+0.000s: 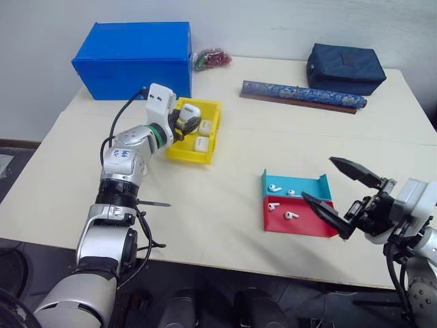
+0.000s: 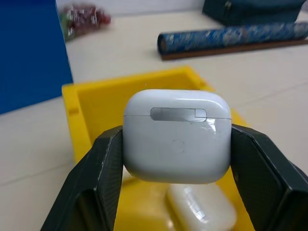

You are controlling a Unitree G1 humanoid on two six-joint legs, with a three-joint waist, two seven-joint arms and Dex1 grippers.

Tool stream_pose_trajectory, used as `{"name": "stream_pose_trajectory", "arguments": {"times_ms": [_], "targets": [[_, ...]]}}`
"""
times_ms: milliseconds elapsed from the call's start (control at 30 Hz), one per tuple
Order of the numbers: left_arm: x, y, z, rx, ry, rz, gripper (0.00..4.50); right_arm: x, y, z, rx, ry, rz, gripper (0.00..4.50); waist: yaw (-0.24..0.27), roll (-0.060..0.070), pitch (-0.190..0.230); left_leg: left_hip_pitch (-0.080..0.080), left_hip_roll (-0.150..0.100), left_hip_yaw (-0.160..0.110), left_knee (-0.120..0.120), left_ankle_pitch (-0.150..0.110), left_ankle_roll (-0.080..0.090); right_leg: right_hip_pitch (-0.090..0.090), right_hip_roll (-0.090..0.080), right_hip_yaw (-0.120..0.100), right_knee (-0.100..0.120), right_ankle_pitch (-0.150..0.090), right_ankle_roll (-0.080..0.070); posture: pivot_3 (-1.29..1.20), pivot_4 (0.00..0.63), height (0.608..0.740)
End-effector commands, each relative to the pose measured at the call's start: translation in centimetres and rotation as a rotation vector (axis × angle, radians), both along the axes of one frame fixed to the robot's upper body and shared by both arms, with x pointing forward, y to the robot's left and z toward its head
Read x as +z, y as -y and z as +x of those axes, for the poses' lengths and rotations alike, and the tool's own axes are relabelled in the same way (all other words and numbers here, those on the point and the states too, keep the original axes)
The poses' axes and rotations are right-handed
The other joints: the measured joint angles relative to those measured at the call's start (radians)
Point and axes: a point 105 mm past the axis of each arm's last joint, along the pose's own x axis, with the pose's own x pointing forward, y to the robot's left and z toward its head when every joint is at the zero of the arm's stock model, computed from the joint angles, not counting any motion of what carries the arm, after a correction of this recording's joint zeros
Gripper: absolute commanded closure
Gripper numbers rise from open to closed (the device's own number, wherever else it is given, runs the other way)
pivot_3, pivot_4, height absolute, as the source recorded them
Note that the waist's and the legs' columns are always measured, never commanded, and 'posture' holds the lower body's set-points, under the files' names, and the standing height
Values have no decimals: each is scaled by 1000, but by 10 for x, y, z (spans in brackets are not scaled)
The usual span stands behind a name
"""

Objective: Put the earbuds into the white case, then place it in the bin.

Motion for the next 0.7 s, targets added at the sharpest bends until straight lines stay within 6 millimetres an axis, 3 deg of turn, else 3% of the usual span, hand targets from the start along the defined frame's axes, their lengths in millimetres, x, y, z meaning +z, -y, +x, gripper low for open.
{"name": "stream_pose_trajectory", "arguments": {"times_ms": [33, 133, 233, 367, 533, 700], "targets": [[17, 3, 5, -20, 60, 21, 949, 3, 0, -2, -2, 32, -10, 0, 0, 0, 0, 0, 0, 0, 1, 0, 0, -1, 0, 0, 2, 0, 0, 0, 150, 740], [24, 10, -1, -89, 98, 14, 89, 1, 2, -1, -7, 29, -15, 0, 0, 0, 0, 0, 0, 1, 1, 0, 0, -2, 0, 1, 4, 0, 0, 0, 150, 740], [28, 6, -12, -133, 133, 17, 89, -1, 7, 0, -18, 24, -21, 0, -2, 0, 0, -1, 0, 1, 1, 1, -2, -4, 0, 2, 5, 0, 0, 0, 150, 740], [32, -16, -48, -200, 224, 80, 89, -9, 23, -1, -45, 0, -58, 0, -11, 0, 0, 0, 1, 3, -1, 2, -3, -6, 0, 3, 10, 0, 0, 0, 150, 740], [-2, -61, -120, -322, 253, 403, 89, -31, 53, -12, -40, -72, -216, 0, -25, 0, 0, 1, 1, 3, -2, 1, -3, -6, 0, 5, 8, 0, 0, 0, 150, 740], [-42, -117, -173, -273, 178, 528, 89, -48, 80, -25, -24, -137, -341, 0, -27, 0, 0, 5, 1, 2, -1, -1, 3, 2, -1, 5, 1, -1, -2, 0, 150, 740]]}}
